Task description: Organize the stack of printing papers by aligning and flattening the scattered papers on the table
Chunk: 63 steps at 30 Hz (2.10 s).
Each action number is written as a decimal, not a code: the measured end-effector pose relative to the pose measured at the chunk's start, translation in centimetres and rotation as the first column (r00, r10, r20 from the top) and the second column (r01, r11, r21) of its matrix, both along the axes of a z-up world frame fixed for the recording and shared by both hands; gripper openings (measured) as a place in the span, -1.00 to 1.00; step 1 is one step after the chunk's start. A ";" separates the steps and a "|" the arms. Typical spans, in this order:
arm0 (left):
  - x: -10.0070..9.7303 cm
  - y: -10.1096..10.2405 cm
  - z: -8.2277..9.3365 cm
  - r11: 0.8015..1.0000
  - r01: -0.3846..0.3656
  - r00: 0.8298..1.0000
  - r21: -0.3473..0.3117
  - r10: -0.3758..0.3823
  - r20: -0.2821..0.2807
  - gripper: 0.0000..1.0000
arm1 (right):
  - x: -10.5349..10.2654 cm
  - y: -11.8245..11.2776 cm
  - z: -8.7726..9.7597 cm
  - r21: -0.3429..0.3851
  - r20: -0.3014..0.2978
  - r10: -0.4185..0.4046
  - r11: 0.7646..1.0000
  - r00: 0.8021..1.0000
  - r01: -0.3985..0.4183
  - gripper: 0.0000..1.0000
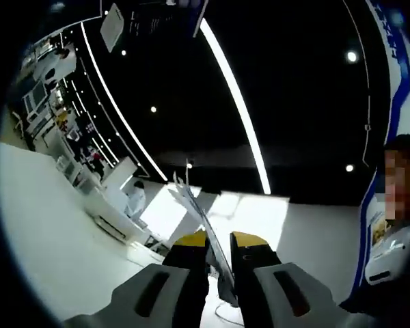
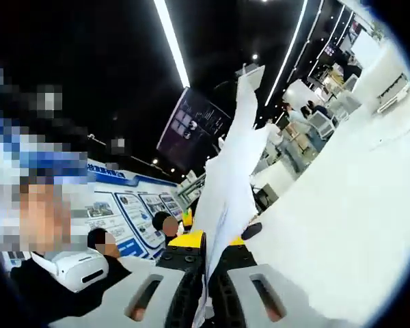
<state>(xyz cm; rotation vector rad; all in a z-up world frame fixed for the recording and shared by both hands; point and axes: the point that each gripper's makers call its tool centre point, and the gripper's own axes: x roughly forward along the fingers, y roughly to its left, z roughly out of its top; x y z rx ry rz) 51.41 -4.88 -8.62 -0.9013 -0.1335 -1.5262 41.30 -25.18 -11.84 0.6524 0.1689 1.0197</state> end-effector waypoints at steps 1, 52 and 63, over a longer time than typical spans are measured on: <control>-0.2 -0.3 -0.1 0.999 0.034 0.999 0.025 -0.034 0.004 -0.71 | -0.1 -0.2 0.0 -0.026 0.010 0.004 1.000 1.000 -0.003 -1.00; -0.4 -10.9 -10.5 0.862 -0.047 0.894 0.504 -0.189 0.407 -0.37 | 1.8 -1.8 -5.8 -0.603 0.381 -0.136 0.713 0.915 0.357 -0.30; 0.6 -10.0 -10.4 0.859 -0.115 0.921 0.498 -0.095 0.377 -0.42 | 1.7 -6.9 -6.7 -0.464 0.323 -0.441 0.697 0.837 0.546 -0.04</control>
